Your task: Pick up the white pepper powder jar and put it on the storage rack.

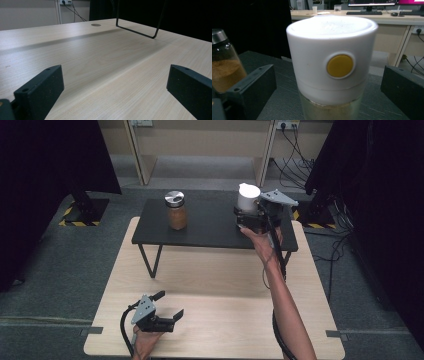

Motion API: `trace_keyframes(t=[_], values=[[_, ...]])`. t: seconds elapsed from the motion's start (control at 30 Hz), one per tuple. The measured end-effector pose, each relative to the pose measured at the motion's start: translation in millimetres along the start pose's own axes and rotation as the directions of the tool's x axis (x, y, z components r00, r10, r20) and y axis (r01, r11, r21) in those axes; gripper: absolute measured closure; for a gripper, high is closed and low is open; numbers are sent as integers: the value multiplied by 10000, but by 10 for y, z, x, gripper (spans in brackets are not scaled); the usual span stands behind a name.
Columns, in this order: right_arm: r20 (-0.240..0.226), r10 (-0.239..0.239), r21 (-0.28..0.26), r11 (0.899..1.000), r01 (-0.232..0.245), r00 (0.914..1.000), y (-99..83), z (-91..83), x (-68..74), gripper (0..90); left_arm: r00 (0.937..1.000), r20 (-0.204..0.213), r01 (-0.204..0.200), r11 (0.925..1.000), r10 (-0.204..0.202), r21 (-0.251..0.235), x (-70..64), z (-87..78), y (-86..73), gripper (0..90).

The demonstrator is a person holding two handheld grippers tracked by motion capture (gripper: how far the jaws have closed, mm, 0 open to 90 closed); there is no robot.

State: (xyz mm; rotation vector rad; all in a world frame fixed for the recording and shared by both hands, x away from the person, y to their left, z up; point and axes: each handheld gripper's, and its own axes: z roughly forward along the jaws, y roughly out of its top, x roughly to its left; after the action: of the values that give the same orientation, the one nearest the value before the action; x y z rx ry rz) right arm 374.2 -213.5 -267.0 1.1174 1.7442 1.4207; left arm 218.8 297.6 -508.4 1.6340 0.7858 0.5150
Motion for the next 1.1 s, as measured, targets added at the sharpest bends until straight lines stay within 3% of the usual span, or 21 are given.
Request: trace_keyframes(t=[0.13, 0.3, 0.73, 1.1], values=[[15, -103, -148, 9998, 103, 9999, -22, -75, -3, 0, 10000, 13, -25, 10000, 25, 21, 1, -2, 4, 3], [-340, -152, -192, 9997, 145, 9993, -47, -161, -53, 0, 10000, 8, 32, 10000, -32, 0, -2, 0, 0, 3], [-372, -380, -521, 9980, 360, 9986, -161, -358, 48, 0, 10000, 10, 19, 10000, -19, 2, -1, -1, 1, 2], [-708, -476, -736, 9964, 424, 9964, -274, -568, -8, 0, 10000, 9, 29, 10000, -29, -1, 0, 0, 0, 3]])
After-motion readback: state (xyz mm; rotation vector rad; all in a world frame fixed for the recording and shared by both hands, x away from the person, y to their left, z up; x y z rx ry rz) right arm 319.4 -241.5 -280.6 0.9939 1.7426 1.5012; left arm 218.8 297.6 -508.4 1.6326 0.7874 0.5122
